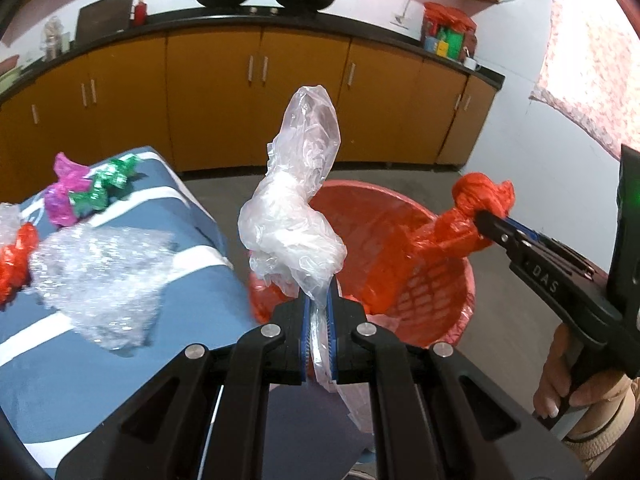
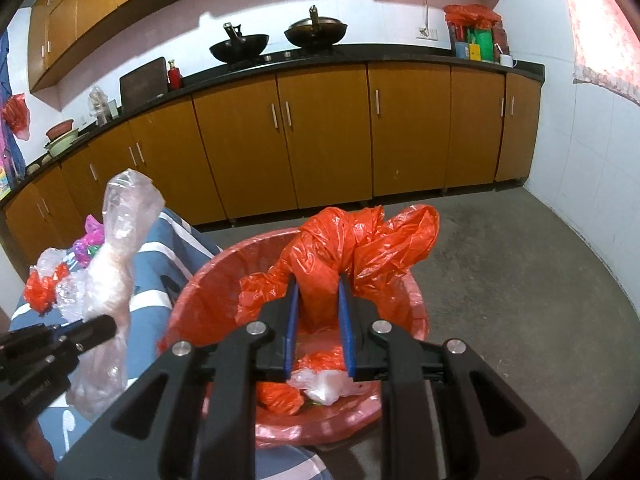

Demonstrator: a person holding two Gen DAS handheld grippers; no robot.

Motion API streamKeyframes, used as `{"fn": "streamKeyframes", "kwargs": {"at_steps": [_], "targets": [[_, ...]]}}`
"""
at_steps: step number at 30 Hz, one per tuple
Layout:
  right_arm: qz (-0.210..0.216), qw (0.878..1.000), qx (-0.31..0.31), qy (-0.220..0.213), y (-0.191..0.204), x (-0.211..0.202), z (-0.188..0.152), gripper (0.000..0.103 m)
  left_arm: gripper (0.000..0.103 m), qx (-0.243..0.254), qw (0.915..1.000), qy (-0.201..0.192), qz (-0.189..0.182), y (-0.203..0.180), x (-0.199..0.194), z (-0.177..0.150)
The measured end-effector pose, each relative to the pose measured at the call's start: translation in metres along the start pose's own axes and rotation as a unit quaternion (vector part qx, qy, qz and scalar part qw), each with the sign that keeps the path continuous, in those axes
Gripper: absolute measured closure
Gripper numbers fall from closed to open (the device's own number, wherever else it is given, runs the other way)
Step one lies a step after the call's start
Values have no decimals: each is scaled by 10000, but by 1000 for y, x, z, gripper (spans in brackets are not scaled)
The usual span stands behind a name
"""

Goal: Collect trash
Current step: 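Carry the clear bag and red bag over the wastebasket and open both tools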

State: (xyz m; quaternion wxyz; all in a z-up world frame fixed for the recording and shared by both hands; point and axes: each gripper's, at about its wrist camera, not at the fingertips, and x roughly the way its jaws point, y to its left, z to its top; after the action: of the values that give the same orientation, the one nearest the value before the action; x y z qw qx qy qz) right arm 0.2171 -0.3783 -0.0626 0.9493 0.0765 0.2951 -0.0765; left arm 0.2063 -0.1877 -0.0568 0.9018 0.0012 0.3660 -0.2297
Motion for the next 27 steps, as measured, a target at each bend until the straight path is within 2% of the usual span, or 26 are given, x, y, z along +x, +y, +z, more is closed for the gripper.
{"fn": "streamKeyframes", "kwargs": {"at_steps": [11, 13, 15, 17, 18, 27], "targets": [[34, 9999, -118, 14, -10, 24, 5, 83, 96, -70, 9994, 313, -136, -11, 40, 2], [89, 9999, -89, 14, -12, 26, 6, 78, 95, -90, 9993, 339, -113, -13, 43, 3], [138, 9999, -2, 18, -15, 29, 6, 77, 88, -131, 9990, 378, -176, -11, 46, 3], [198, 9998, 82, 32, -19, 31, 5, 76, 67, -158, 9990, 369, -176, -7, 47, 3], [209, 9997, 106, 39, -20, 32, 5, 76, 63, -175, 9992, 328, -163, -5, 46, 3], [147, 9995, 261, 80, -29, 32, -1, 76, 61, -384, 9987, 305, 99, 18, 38, -4]]}}
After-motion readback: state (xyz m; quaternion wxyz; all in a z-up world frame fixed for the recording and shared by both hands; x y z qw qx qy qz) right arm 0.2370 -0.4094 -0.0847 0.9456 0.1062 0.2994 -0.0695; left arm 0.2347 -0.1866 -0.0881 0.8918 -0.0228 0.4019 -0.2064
